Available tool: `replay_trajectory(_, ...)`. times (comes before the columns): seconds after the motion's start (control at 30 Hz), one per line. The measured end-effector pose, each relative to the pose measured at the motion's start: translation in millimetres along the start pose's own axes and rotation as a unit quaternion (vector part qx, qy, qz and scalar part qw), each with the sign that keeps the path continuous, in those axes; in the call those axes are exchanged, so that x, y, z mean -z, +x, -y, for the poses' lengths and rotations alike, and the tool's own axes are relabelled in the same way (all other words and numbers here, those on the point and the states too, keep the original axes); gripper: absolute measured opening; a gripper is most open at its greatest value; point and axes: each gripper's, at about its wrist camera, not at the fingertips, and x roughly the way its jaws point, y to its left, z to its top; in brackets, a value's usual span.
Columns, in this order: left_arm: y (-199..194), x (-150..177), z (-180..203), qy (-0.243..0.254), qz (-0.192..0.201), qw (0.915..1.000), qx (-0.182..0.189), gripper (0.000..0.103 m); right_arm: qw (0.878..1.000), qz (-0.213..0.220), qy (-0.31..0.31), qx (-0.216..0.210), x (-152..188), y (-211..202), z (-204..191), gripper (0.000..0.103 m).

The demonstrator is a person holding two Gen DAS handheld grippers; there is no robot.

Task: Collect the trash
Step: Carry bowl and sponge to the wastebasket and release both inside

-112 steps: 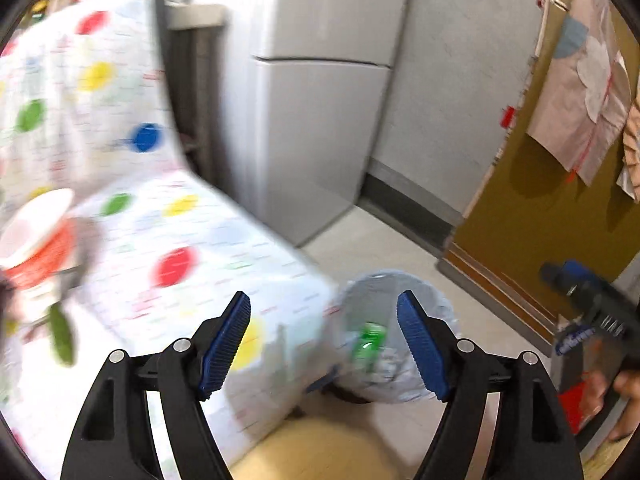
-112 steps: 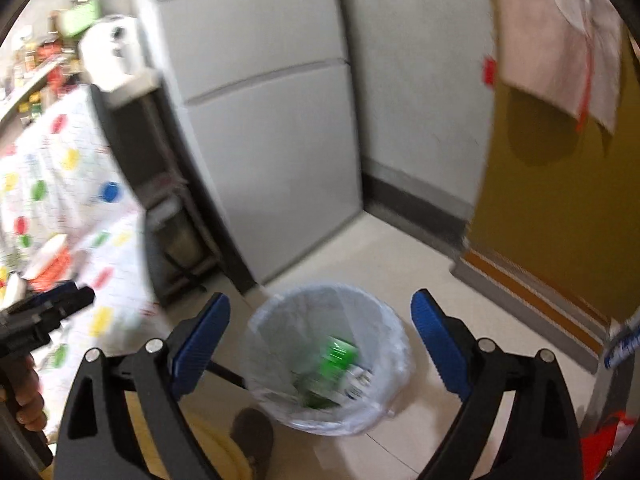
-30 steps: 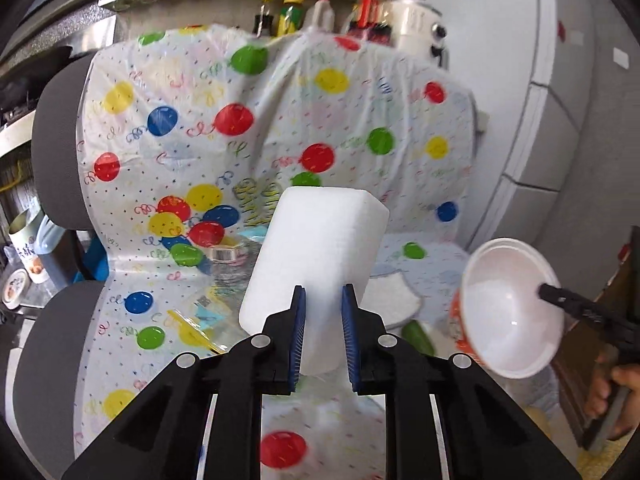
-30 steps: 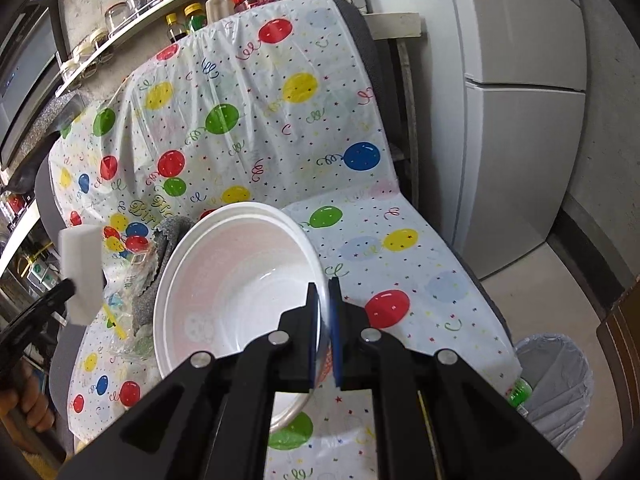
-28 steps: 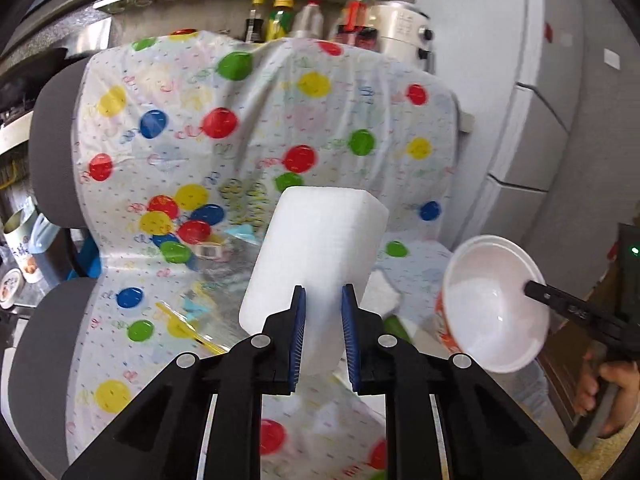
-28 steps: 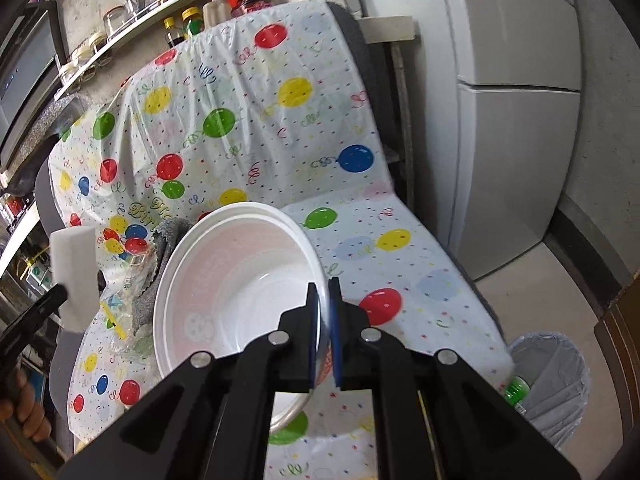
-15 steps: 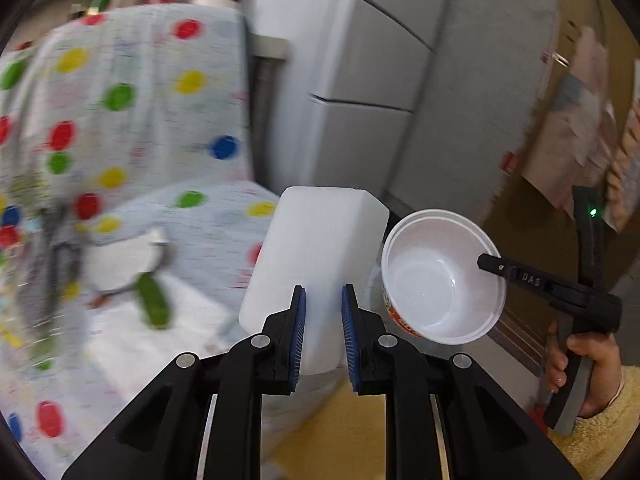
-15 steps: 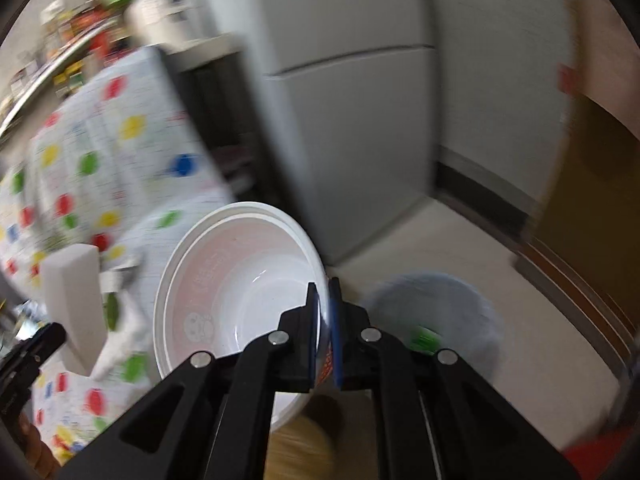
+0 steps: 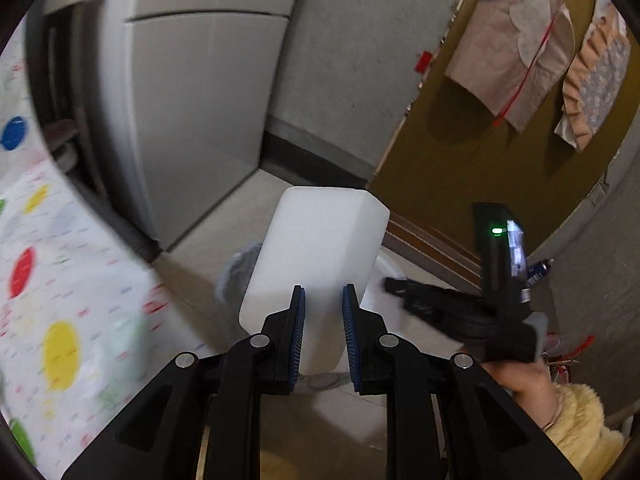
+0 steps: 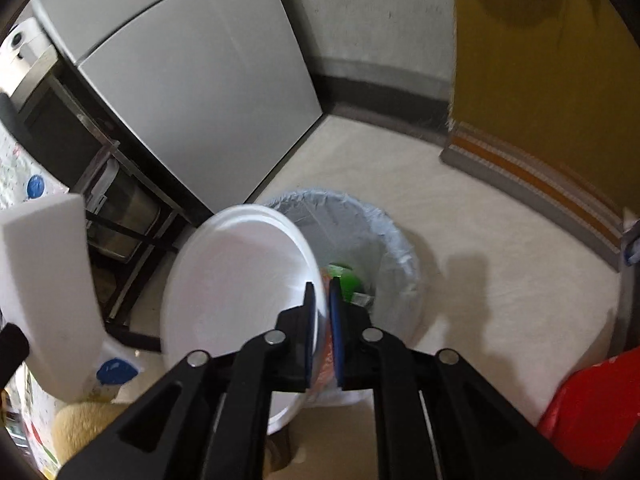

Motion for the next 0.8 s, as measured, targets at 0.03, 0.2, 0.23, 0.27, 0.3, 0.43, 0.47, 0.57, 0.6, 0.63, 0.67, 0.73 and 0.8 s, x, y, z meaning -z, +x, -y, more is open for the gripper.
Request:
replay_trajectory(0.03, 8, -2, 3, 0.003, -0.003, 1.0, -0.001, 0.027, 1.0, 0.0, 0.008, -0.001, -1, 2, 4, 0.046)
replay_trajectory(0.2, 32, 0, 17, 0.026, -0.01, 0.9994, -0.018, 0.06, 0.999, 0.026, 0.024, 0.019, 0, -20, 30, 0.052)
replay_trajectory(0.23, 32, 1, 15, 0.029, -0.011, 0.9993, -0.022, 0.062, 0.999, 0.031, 0.022, 0.022, 0, -25, 32, 0.052)
replay_trajectory(0.27, 33, 0, 14, 0.03, -0.011, 0.9992, -0.026, 0.063, 0.999, 0.037, 0.018, 0.026, 1, -32, 34, 0.052)
replay_trajectory(0.3, 31, 2, 11, 0.028, -0.01, 0.999, -0.032, 0.064, 0.998, 0.046, 0.012, 0.031, 4, -41, 36, 0.052)
replay_trajectory(0.43, 23, 2, -6, 0.005, -0.006, 0.9986, -0.053, 0.064, 0.997, 0.065, 0.0, 0.032, 9, -64, 36, 0.052)
replay_trajectory(0.47, 21, 4, -10, -0.001, -0.006, 0.9981, -0.061, 0.065, 0.997, 0.068, -0.005, 0.032, 10, -67, 32, 0.052)
replay_trajectory(0.57, 11, 6, -17, -0.012, -0.001, 0.9966, -0.082, 0.065, 0.996, 0.081, -0.025, 0.029, 11, -81, 15, 0.052)
replay_trajectory(0.6, 3, 7, -20, -0.015, 0.005, 0.996, -0.088, 0.065, 0.995, 0.088, -0.036, 0.026, 13, -88, 6, 0.052)
replay_trajectory(0.63, -2, 6, -23, -0.016, 0.009, 0.9956, -0.092, 0.065, 0.994, 0.095, -0.045, 0.023, 13, -94, -1, 0.052)
replay_trajectory(0.67, -16, 8, -27, -0.02, 0.018, 0.9943, -0.103, 0.065, 0.993, 0.102, -0.054, 0.02, 14, -101, -9, 0.052)
replay_trajectory(0.73, -35, 11, -36, -0.023, 0.031, 0.9918, -0.122, 0.068, 0.99, 0.119, -0.075, 0.013, 17, -117, -29, 0.052)
replay_trajectory(0.8, -63, 17, -49, -0.028, 0.052, 0.9866, -0.152, 0.078, 0.987, 0.132, -0.093, 0.001, 19, -129, -47, 0.052)
